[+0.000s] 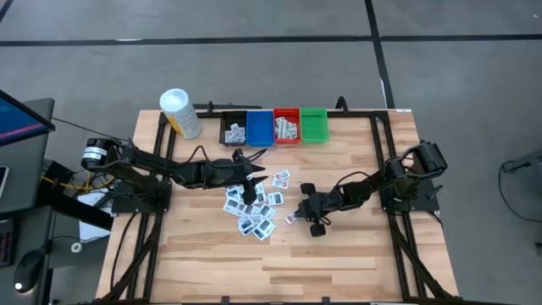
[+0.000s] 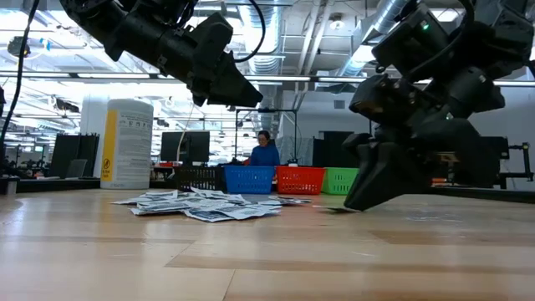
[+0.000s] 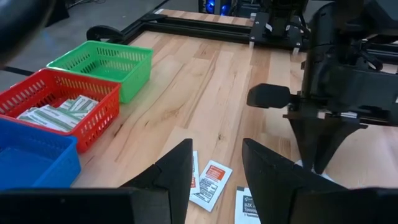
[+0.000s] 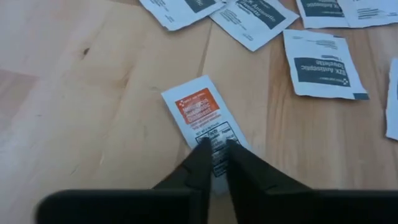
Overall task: Pick & Place First Aid Supplies
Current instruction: Put the orange ointment pack into the black bin
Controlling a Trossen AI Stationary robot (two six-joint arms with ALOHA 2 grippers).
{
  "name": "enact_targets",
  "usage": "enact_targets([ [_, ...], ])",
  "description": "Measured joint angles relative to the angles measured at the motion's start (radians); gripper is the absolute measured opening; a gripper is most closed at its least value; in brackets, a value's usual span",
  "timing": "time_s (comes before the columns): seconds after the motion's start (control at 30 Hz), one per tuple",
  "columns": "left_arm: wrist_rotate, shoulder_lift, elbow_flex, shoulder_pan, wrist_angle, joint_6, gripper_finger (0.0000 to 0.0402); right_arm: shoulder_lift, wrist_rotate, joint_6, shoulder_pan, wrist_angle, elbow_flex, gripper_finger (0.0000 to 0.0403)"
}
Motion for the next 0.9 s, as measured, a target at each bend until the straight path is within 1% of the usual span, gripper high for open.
enact_targets([
  [0.03,0.0,0.0,0.0,0.0,0.0,0.0,0.014,0.0,0.0,0.0,0.001,0.0,0.0,0.0022],
  [0.1,0.0,0.0,0.0,0.0,0.001,0.0,0.014,0.0,0.006,-0.003,0.003,0.0,0.0,0.0007],
  [0.17,0.0,0.0,0.0,0.0,0.003,-0.001,0.014,-0.006,0.014,-0.003,0.004,0.0,0.0,0.0008],
  [0.27,0.01,0.0,0.0,0.0,0.006,-0.003,0.014,-0.03,0.062,-0.013,0.01,-0.038,0.002,0.0002],
  [0.37,0.053,0.0,0.0,0.0,0.019,-0.004,0.014,-0.099,0.128,-0.052,0.022,-0.097,-0.002,0.0002],
  [0.53,0.088,0.0,0.001,0.0,0.058,0.001,0.014,-0.235,0.175,-0.087,0.02,-0.227,-0.001,0.0001],
  [0.67,0.101,0.0,0.001,0.0,0.089,-0.01,0.014,-0.338,0.283,-0.087,0.024,-0.308,0.021,0.0],
  [0.77,0.108,0.0,0.001,0.008,0.11,-0.069,0.014,-0.387,0.342,-0.108,0.032,-0.328,0.029,0.0],
  [0.9,0.211,0.0,0.001,0.056,0.112,-0.233,0.014,-0.43,0.447,-0.141,0.049,-0.326,0.057,0.0],
])
